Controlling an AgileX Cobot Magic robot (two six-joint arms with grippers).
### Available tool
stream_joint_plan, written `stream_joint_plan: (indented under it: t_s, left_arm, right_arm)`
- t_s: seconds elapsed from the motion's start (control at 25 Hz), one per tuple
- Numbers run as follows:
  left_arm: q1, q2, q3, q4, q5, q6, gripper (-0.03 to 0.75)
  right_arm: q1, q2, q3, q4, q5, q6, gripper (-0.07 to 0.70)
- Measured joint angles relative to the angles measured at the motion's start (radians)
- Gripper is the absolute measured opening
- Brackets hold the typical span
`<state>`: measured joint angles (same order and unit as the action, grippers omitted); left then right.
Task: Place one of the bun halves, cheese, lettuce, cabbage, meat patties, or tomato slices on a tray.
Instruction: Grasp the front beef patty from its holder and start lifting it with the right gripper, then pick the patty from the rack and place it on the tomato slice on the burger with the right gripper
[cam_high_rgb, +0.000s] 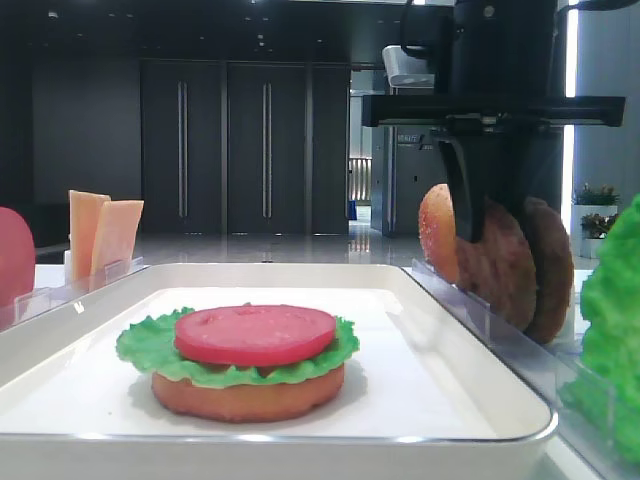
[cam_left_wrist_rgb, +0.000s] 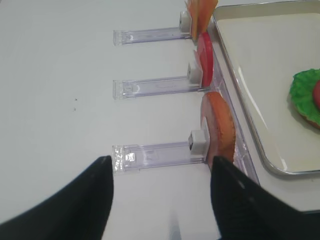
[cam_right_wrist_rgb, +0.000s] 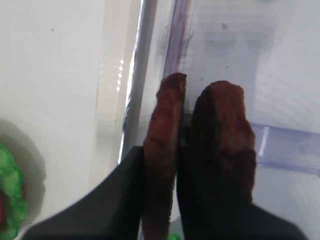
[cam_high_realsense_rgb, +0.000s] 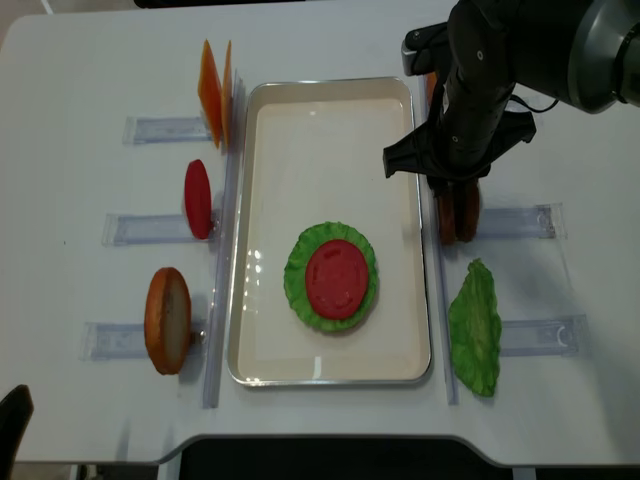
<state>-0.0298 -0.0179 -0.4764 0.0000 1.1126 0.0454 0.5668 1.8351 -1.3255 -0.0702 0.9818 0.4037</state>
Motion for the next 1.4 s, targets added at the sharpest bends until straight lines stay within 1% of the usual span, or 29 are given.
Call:
stream_joint_plan:
  t_s: [0.04, 0.08, 0.44, 0.56, 0.72, 0.92, 1.04, 1.24, 1.4]
  left_arm:
    - [0.000, 0.000, 0.000, 0.000, 0.000, 0.000, 0.471]
    - [0.000, 0.000, 0.000, 0.000, 0.000, 0.000, 0.471]
    - [0.000, 0.000, 0.000, 0.000, 0.000, 0.000, 0.471]
    - [0.000, 0.000, 0.000, 0.000, 0.000, 0.000, 0.471]
    - [0.000, 0.000, 0.000, 0.000, 0.000, 0.000, 0.471]
    - [0.000, 0.000, 0.000, 0.000, 0.000, 0.000, 0.471]
    - [0.000, 0.000, 0.000, 0.000, 0.000, 0.000, 0.471]
    - [0.000, 0.000, 0.000, 0.000, 0.000, 0.000, 0.471]
    - [0.000, 0.000, 0.000, 0.000, 0.000, 0.000, 0.471]
  right_arm:
    - [0.000, 0.000, 0.000, 0.000, 0.001, 0.000, 0.126]
    - [0.000, 0.000, 0.000, -0.003, 0.002, 0.001, 0.115]
    - [0.000, -0.004, 0.000, -0.003, 0.009, 0.001, 0.115]
    - [0.000, -0.019, 0.000, 0.008, 0.022, 0.003, 0.115]
    - [0.000, -0.045, -0.013, 0.025, 0.060, 0.004, 0.115]
    - [0.000, -0.086, -0.028, 0.070, 0.097, 0.004, 0.115]
    - [0.000, -0.103, -0.028, 0.119, 0.105, 0.001, 0.115]
    - [0.000, -0.142, -0.028, 0.223, 0.093, -0.036, 0.115]
    - [0.020, -0.159, -0.028, 0.272, 0.083, -0.062, 0.115]
